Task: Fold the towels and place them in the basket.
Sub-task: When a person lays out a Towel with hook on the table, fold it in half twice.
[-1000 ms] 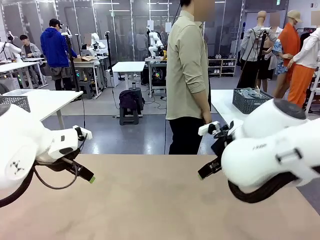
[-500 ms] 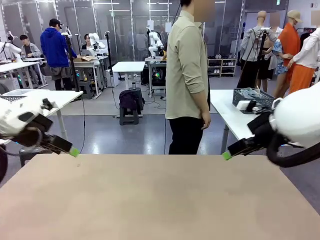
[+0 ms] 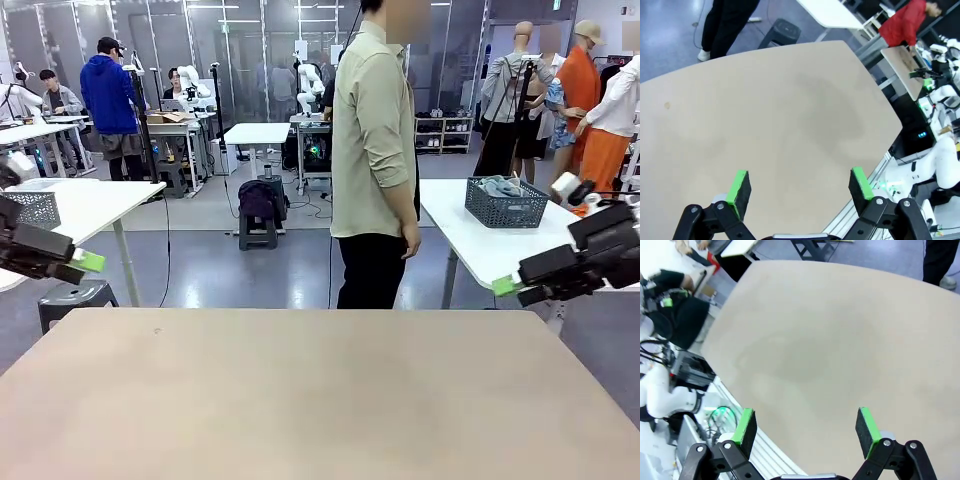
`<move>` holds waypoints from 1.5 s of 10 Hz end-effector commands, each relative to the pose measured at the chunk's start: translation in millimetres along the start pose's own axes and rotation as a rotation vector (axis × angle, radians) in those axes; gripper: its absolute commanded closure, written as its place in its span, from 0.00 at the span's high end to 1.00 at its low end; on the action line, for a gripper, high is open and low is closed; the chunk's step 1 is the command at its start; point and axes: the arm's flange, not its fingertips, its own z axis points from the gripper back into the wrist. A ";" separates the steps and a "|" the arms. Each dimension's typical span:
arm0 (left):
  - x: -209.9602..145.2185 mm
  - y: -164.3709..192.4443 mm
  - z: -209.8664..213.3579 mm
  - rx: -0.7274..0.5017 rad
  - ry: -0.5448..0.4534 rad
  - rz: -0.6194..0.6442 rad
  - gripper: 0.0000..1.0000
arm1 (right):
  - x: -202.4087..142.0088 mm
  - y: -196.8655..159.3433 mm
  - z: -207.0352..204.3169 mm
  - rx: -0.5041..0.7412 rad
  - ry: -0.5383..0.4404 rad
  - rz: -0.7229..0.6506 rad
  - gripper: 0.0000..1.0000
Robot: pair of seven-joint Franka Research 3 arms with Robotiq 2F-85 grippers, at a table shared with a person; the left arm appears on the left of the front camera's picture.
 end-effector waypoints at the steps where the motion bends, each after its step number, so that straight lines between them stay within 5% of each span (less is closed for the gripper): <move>1: -25.7 -0.6 23.0 0.038 0.031 0.000 1.00 | -10.5 9.4 33.2 -0.018 -0.002 -0.061 1.00; 4: -23.3 -24.5 65.8 0.187 0.110 0.030 1.00 | -19.6 24.4 66.2 -0.088 -0.002 -0.074 1.00; 11: 37.2 -131.5 130.7 0.375 0.078 -0.181 1.00 | 15.5 102.7 123.8 -0.253 -0.134 0.113 1.00; 15: 41.4 -143.1 146.4 0.442 0.051 -0.211 1.00 | 17.9 115.6 129.6 -0.272 -0.134 0.121 1.00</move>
